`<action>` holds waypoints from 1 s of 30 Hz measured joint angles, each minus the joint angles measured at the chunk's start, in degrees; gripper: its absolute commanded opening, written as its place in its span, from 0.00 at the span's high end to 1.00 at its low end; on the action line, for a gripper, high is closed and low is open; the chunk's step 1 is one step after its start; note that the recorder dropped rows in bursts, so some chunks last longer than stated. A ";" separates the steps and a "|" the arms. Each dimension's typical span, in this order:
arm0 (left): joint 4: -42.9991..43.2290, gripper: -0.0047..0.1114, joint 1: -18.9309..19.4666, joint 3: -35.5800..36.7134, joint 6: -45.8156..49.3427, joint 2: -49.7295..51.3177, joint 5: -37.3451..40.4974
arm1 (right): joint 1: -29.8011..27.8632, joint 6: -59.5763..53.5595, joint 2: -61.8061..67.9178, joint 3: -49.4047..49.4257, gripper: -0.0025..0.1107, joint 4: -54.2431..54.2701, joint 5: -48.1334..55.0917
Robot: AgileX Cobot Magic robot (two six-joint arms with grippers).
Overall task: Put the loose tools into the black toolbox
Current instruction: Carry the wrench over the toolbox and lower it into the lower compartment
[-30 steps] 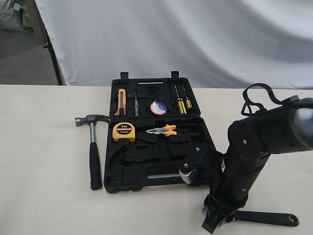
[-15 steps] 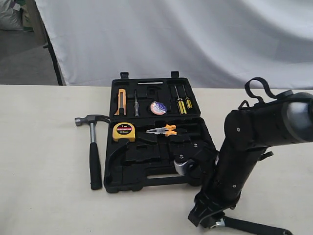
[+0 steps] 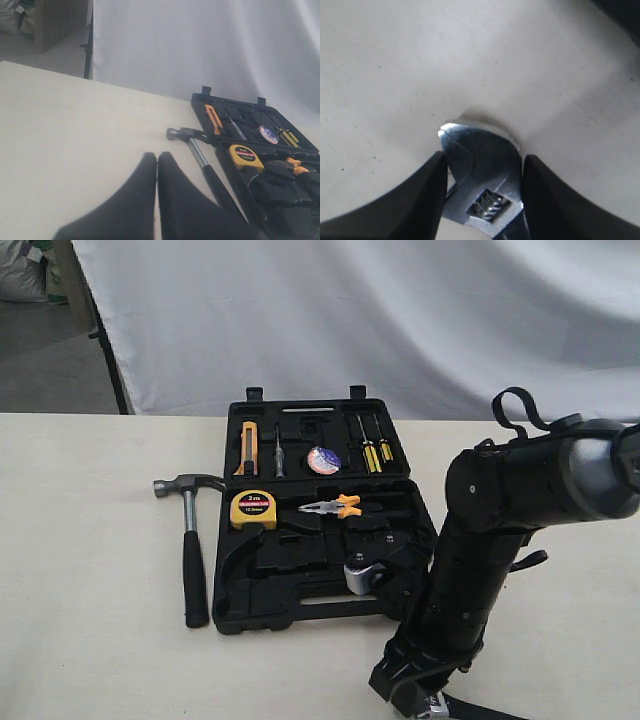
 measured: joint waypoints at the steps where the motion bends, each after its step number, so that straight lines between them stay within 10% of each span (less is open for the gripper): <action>1: 0.00 0.95 0.00 0.00 0.00 0.00 0.00 | 0.00 0.00 0.00 0.00 0.98 0.00 0.00; 16: 0.00 0.95 0.00 0.00 0.00 0.00 0.00 | 0.78 -4.48 -7.40 -1.43 0.98 2.15 -5.21; 30: 0.00 0.95 0.00 0.00 0.00 0.00 0.00 | 6.70 -6.19 13.10 -39.54 0.98 -3.44 11.72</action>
